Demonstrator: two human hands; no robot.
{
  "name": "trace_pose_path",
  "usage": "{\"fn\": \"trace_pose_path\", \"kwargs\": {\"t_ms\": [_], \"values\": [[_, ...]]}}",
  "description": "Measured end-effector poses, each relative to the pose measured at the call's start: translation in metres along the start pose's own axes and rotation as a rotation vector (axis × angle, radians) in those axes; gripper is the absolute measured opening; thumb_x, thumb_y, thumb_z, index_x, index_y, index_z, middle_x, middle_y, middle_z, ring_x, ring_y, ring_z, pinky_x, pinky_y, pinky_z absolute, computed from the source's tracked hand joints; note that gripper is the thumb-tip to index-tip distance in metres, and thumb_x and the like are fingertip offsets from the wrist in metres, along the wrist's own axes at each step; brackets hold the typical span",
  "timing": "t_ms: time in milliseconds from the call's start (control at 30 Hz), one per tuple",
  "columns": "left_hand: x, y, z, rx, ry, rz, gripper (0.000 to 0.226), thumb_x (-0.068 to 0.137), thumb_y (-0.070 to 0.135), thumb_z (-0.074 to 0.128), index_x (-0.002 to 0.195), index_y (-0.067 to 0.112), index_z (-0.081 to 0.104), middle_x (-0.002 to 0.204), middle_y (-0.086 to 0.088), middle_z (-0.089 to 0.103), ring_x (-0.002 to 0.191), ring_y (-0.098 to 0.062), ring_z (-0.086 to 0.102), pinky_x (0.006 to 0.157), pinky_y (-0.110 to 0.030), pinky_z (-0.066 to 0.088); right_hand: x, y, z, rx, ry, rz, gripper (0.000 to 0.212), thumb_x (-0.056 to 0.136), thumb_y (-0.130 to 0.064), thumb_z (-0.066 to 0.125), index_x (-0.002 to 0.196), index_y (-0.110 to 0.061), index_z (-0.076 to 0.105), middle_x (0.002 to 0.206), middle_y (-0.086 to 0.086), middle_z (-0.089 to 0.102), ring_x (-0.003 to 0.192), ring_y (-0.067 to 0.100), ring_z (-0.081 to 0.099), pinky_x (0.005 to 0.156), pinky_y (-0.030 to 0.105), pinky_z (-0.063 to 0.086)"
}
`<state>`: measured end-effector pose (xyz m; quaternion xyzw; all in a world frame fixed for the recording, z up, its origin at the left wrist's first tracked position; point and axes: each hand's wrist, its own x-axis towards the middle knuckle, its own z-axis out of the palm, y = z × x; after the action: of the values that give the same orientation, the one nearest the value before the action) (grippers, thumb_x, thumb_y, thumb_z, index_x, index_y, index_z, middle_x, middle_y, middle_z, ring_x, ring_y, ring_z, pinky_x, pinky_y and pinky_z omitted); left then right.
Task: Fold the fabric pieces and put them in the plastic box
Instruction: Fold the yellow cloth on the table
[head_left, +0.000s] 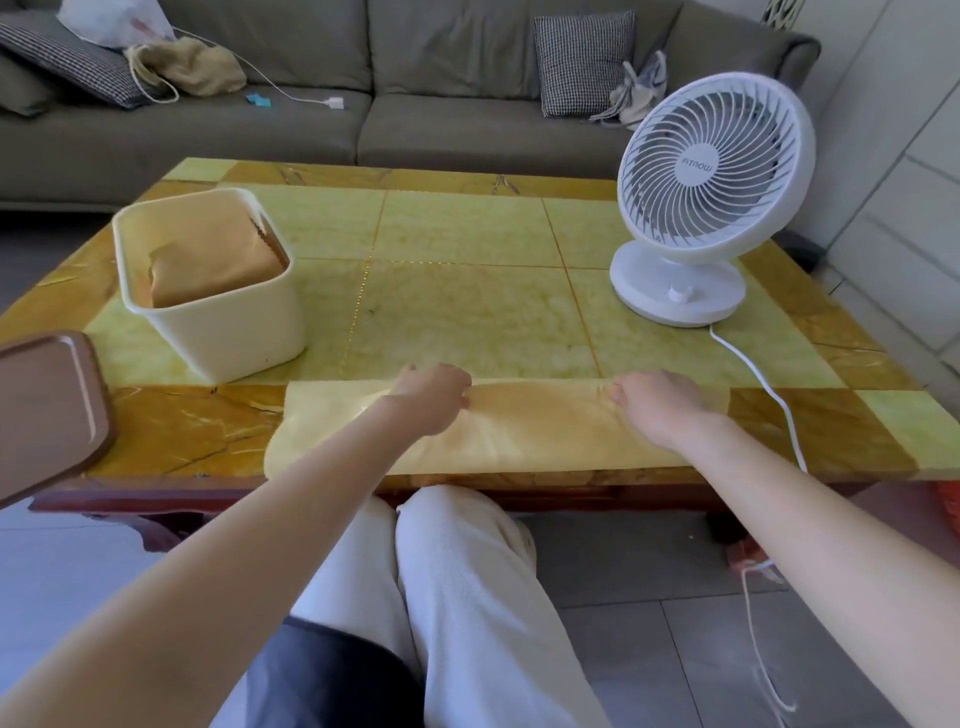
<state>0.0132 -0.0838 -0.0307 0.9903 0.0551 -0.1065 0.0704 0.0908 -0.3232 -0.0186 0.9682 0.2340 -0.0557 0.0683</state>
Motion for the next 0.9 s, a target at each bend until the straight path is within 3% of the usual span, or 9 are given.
{"fn": "trace_pose_path", "kwargs": {"t_ms": [133,267,500,700,900], "values": [[0.022,-0.006,0.014,0.059,0.014,0.025,0.030,0.099,0.020,0.037,0.125,0.014,0.051,0.130,-0.006,0.044,0.115,-0.026,0.045,0.099,-0.039,0.030,0.026,-0.003,0.019,-0.012,0.081,-0.016,0.025,0.098,-0.008,0.035,0.106,-0.007,0.059,0.110,0.008,0.056,0.101,0.027,0.055,0.073,0.032,0.038],[0.032,-0.012,0.023,0.046,-0.010,0.042,0.029,0.100,0.021,0.034,0.122,0.013,0.051,0.124,-0.007,0.046,0.110,-0.027,0.048,0.098,-0.042,0.030,0.042,-0.005,0.032,0.006,0.106,-0.021,0.022,0.097,-0.005,0.034,0.108,-0.006,0.054,0.107,0.009,0.059,0.095,0.025,0.057,0.069,0.030,0.038],[0.047,-0.017,0.022,0.068,0.001,0.058,0.031,0.100,0.027,0.033,0.123,0.013,0.049,0.123,-0.009,0.045,0.112,-0.028,0.044,0.092,-0.041,0.034,0.052,-0.009,0.041,-0.034,0.071,0.017,0.035,0.101,-0.028,0.030,0.121,-0.009,0.052,0.123,0.008,0.056,0.116,0.027,0.049,0.096,0.039,0.035],[0.049,-0.019,0.021,0.069,0.044,0.077,0.029,0.100,0.025,0.030,0.119,0.011,0.048,0.118,-0.008,0.048,0.108,-0.027,0.047,0.089,-0.038,0.035,0.060,-0.011,0.042,-0.047,0.130,0.050,0.029,0.101,-0.025,0.033,0.116,-0.010,0.053,0.118,0.007,0.058,0.111,0.026,0.051,0.093,0.038,0.036],[0.051,-0.019,0.019,0.049,0.061,0.086,0.028,0.100,0.023,0.030,0.118,0.010,0.047,0.116,-0.008,0.049,0.107,-0.026,0.048,0.087,-0.037,0.035,0.063,-0.019,0.043,-0.125,0.123,0.087,0.025,0.094,-0.015,0.048,0.119,-0.010,0.052,0.122,0.008,0.053,0.117,0.026,0.043,0.102,0.036,0.032]]}}
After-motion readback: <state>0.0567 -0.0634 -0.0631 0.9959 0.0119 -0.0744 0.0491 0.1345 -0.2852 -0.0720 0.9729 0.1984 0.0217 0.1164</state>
